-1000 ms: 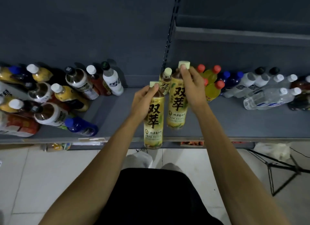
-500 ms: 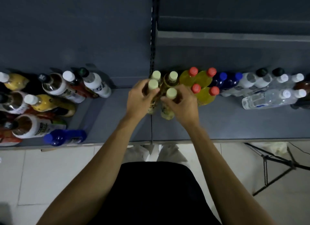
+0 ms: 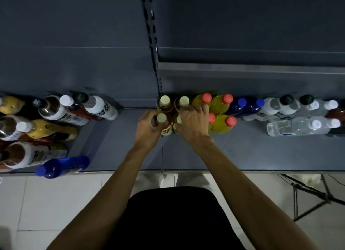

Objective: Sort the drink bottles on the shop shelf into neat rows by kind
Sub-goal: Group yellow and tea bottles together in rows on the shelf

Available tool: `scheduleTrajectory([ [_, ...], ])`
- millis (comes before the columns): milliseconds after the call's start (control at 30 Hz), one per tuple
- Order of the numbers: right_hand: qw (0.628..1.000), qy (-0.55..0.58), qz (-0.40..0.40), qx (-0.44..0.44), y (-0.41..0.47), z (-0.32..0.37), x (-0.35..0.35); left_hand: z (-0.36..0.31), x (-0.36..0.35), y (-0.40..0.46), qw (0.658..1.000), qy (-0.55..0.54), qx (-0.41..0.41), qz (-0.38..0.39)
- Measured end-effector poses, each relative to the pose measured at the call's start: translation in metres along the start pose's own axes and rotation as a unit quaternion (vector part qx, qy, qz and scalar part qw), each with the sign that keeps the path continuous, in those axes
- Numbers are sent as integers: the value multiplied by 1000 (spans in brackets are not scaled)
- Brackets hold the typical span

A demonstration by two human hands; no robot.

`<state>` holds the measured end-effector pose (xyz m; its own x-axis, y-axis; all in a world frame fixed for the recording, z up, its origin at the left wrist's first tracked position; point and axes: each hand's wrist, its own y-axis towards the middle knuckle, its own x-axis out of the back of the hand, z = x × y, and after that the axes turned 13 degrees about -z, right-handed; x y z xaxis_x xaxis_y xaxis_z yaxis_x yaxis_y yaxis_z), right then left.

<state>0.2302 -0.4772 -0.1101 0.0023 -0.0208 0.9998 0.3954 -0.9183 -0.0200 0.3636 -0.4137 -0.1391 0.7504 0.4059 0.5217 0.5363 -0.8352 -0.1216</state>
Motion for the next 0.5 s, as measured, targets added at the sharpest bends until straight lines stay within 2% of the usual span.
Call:
scheduleTrajectory([
  [167, 1000, -11, -7, -20, -2, -5, -1, 0, -7, -6, 1000, -11, -14, -7],
  [367, 1000, -28, 6, -7, 1, -6, 2, -1, -8, -3, 997, 22, -73, 5],
  [500, 999, -33, 9, -6, -7, -3, 0, 6, -9, -3, 997, 27, -72, 13],
])
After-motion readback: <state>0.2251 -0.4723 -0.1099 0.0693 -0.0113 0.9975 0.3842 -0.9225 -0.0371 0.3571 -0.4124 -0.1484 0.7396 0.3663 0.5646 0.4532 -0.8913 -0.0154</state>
